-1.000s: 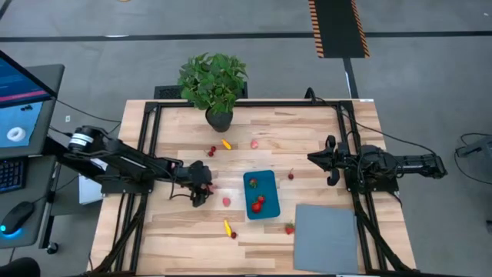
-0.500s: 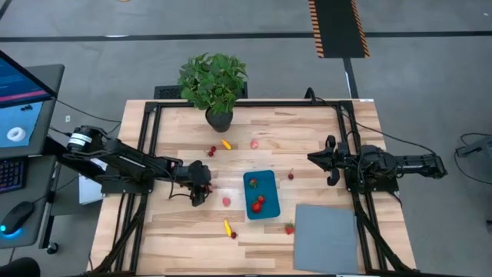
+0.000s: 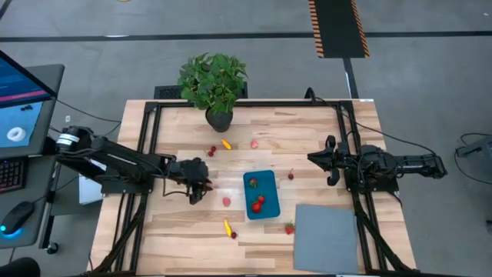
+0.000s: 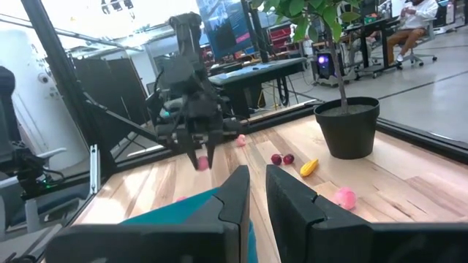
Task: Pick and placing Produce into tupperware
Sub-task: Put the apricot into the blue bin
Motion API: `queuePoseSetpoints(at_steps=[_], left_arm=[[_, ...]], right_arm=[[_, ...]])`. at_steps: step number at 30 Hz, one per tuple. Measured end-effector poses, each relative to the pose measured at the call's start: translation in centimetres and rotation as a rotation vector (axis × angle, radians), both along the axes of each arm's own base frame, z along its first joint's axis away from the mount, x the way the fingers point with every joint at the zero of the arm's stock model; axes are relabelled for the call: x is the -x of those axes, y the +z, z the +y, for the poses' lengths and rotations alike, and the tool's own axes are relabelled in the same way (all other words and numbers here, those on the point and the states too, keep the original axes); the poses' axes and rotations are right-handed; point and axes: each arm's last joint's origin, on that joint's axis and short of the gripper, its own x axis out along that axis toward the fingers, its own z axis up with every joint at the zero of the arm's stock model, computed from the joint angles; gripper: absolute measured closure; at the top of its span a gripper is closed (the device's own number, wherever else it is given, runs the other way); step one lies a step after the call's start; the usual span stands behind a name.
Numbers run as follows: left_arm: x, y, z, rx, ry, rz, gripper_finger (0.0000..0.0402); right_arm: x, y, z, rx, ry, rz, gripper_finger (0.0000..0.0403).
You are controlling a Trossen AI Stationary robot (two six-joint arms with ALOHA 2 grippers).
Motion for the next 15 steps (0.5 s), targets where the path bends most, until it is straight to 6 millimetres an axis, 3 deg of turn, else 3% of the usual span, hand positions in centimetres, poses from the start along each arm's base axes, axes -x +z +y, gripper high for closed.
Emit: queuePoseSetpoints(at_steps=[7,15], left_arm=[[1.2,3.7,0.9,-0.005,0.027,-0.199,0.0303],[4.4,7.5,1.6,-0.03,0.076,-0.473,0.0299]], right_arm=[[0.0,0.0,0.0,0.001,0.0,0.0,0.0333],[0.0,0.0,0.0,0.001,0.0,0.0,0.0333]])
